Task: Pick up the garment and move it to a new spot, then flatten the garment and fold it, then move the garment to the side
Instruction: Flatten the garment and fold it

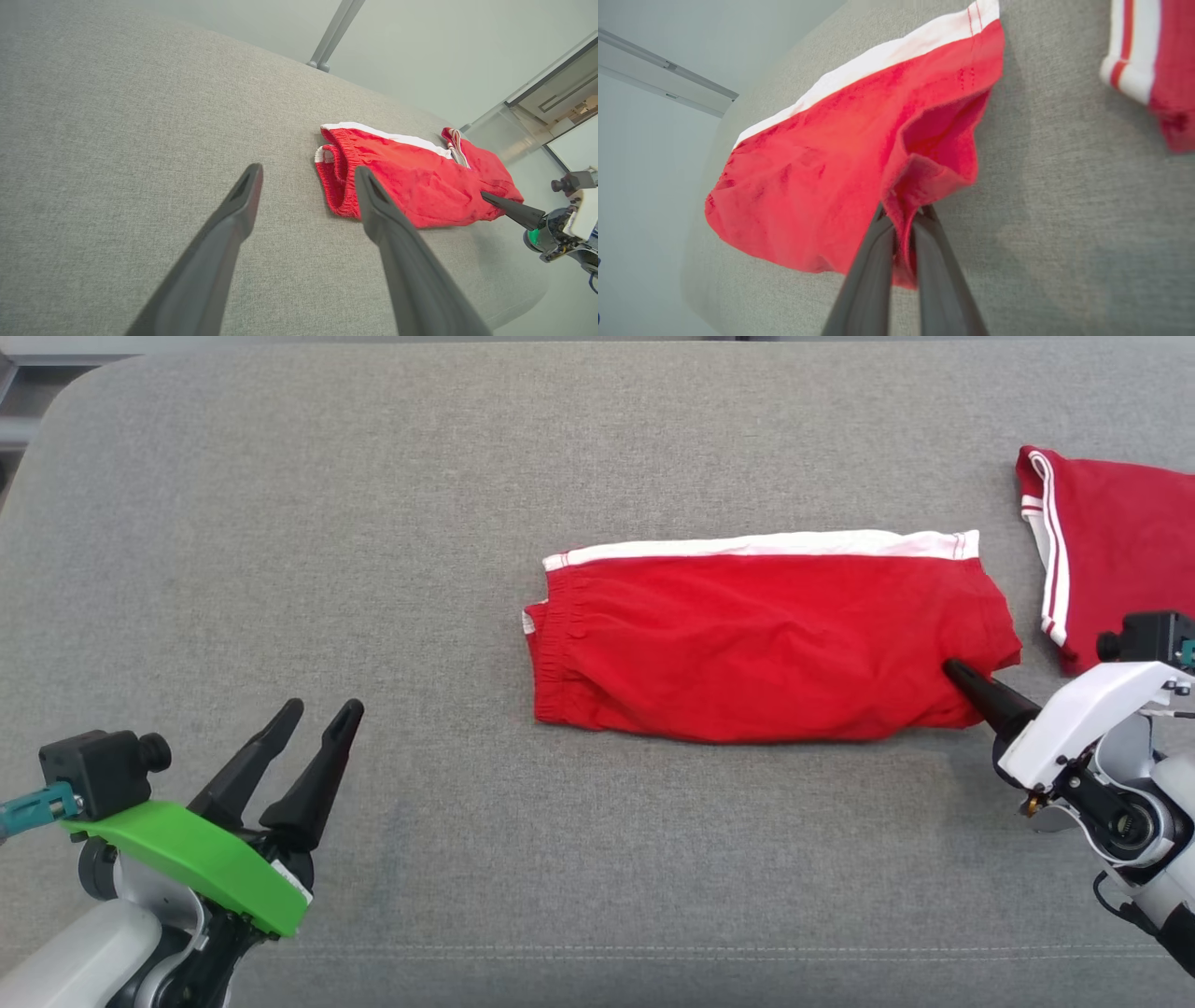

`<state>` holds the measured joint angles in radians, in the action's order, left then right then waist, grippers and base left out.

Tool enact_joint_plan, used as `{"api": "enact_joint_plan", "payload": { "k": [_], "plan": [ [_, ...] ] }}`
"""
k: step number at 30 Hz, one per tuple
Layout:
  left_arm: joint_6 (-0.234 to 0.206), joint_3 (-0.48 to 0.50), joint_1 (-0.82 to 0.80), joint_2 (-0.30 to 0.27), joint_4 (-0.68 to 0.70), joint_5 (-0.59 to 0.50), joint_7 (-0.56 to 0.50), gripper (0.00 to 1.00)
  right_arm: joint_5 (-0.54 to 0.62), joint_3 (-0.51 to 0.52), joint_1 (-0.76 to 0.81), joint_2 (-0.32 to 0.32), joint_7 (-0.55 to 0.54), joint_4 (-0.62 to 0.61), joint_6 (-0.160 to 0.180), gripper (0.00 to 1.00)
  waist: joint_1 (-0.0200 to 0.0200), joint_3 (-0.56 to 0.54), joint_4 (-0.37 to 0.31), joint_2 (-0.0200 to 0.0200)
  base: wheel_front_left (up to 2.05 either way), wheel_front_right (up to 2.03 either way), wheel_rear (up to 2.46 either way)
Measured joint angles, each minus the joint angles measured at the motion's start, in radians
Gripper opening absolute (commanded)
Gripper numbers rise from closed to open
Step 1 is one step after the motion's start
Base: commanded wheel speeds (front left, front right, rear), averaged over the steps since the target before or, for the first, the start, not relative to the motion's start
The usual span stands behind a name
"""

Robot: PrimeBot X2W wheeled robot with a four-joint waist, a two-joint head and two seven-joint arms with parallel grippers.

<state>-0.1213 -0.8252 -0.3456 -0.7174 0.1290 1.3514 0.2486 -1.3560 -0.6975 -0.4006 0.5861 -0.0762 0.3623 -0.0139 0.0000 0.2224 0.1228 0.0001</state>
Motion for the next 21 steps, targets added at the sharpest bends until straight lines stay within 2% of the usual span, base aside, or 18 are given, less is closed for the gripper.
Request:
{"api": "enact_joint_plan", "payload": {
  "k": [1, 2, 3, 12, 21],
  "plan": [
    [-0.002, 0.0, 0.0, 0.0, 0.005, -0.001, 0.0, 1.0, 0.001, 0.0, 0.0, 0.007, 0.001, -0.002, 0.006, 0.46, 0.0, -0.002, -0.003, 0.0, 0.0, 0.0, 0.0],
    [-0.002, 0.0, 0.0, 0.0, 0.008, -0.001, 0.0, 1.0, 0.001, 0.001, 0.0, 0.012, 0.001, -0.003, 0.007, 0.87, 0.0, -0.002, -0.005, 0.0, 0.0, 0.0, 0.0],
    [-0.002, 0.0, 0.001, 0.0, 0.01, -0.002, 0.0, 1.0, 0.0, 0.004, 0.002, 0.013, 0.002, -0.005, 0.012, 1.0, 0.0, -0.002, -0.006, 0.0, 0.0, 0.0, 0.0],
    [-0.002, 0.01, 0.031, -0.01, 0.018, -0.002, 0.0, 1.0, -0.046, 0.019, 0.051, 0.041, -0.014, -0.037, 0.028, 1.0, 0.0, 0.005, -0.001, 0.0, 0.0, 0.0, 0.0],
    [-0.002, 0.032, 0.045, -0.025, 0.033, -0.007, 0.0, 1.0, -0.075, 0.047, 0.05, 0.069, -0.054, -0.036, 0.074, 1.0, 0.0, 0.021, -0.01, 0.0, 0.0, 0.0, 0.0]
  ]
}}
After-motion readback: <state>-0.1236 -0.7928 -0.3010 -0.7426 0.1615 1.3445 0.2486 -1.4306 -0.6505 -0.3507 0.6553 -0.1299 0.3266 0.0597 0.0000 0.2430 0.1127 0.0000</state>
